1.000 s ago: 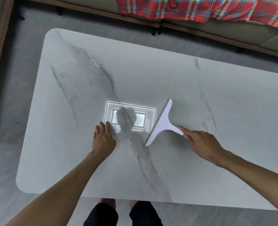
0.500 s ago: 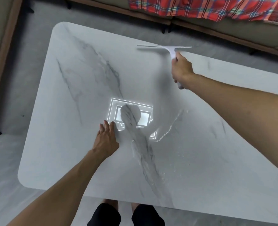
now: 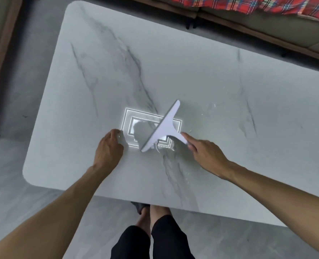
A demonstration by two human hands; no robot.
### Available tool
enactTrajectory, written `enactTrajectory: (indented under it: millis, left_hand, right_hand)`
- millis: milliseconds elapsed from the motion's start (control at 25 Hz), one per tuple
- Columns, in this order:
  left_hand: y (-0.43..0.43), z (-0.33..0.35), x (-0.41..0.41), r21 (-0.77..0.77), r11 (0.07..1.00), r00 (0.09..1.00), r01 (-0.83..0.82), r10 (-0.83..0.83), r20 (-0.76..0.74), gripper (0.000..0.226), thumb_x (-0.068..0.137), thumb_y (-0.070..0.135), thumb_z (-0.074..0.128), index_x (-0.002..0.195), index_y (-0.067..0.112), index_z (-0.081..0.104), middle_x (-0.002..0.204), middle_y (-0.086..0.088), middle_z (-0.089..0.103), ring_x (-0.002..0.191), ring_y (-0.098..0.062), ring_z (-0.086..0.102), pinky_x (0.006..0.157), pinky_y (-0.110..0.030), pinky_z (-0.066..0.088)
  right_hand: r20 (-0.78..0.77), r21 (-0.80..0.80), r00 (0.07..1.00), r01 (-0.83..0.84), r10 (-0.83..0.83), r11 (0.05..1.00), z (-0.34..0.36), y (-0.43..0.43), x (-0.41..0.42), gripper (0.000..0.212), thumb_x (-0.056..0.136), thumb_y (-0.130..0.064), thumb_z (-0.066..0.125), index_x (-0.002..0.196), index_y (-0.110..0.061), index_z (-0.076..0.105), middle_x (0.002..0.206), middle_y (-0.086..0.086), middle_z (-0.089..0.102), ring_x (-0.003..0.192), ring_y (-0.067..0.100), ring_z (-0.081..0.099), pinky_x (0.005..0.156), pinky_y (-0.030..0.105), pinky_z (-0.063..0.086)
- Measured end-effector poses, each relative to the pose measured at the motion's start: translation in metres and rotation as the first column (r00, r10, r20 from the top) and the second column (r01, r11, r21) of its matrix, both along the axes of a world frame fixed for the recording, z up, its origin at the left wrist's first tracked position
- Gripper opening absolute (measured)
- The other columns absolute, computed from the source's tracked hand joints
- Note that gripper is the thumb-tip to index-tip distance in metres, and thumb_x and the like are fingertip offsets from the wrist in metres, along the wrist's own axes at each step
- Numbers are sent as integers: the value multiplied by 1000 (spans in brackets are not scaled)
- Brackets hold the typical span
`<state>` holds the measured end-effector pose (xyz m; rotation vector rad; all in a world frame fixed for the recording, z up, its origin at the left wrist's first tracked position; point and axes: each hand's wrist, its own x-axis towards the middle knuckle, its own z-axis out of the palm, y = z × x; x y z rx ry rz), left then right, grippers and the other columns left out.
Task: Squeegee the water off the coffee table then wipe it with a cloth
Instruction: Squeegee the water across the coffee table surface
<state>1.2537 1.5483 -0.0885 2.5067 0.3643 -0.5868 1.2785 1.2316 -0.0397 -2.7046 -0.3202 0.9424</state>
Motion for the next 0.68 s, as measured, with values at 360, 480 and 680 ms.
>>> enactTrajectory:
  millis: [360, 480, 680]
  left_hand:
    - [17, 38, -107, -52, 977, 964, -207, 194, -182, 22, 90, 19, 48, 73, 6, 52, 69, -5, 57, 62, -22, 51, 53, -31, 37]
    - [34, 38, -131, -59, 913, 906, -403, 389, -168, 21, 87, 13, 46, 70, 1, 50, 66, -9, 50, 59, -22, 40, 52, -30, 33]
    - [49, 26, -157, 4, 889, 886, -459, 458, -72, 19, 93, 9, 47, 106, 9, 60, 103, -8, 57, 89, -24, 54, 74, -30, 41]
  right_hand:
    - [58, -312, 991, -98, 122, 945, 62, -51, -59, 41, 100, -39, 33, 140, -47, 39, 96, 3, 71, 82, 29, 66, 65, 33, 45]
    - [184, -188, 955, -197, 231, 962, 62, 2, -49, 31, 96, -48, 34, 123, -42, 50, 83, 0, 70, 75, 29, 66, 62, 35, 51]
    - [-48, 108, 892, -443, 449, 890, 10, 137, -83, 34, 98, -53, 36, 122, -40, 56, 104, 3, 71, 92, 30, 65, 72, 37, 48]
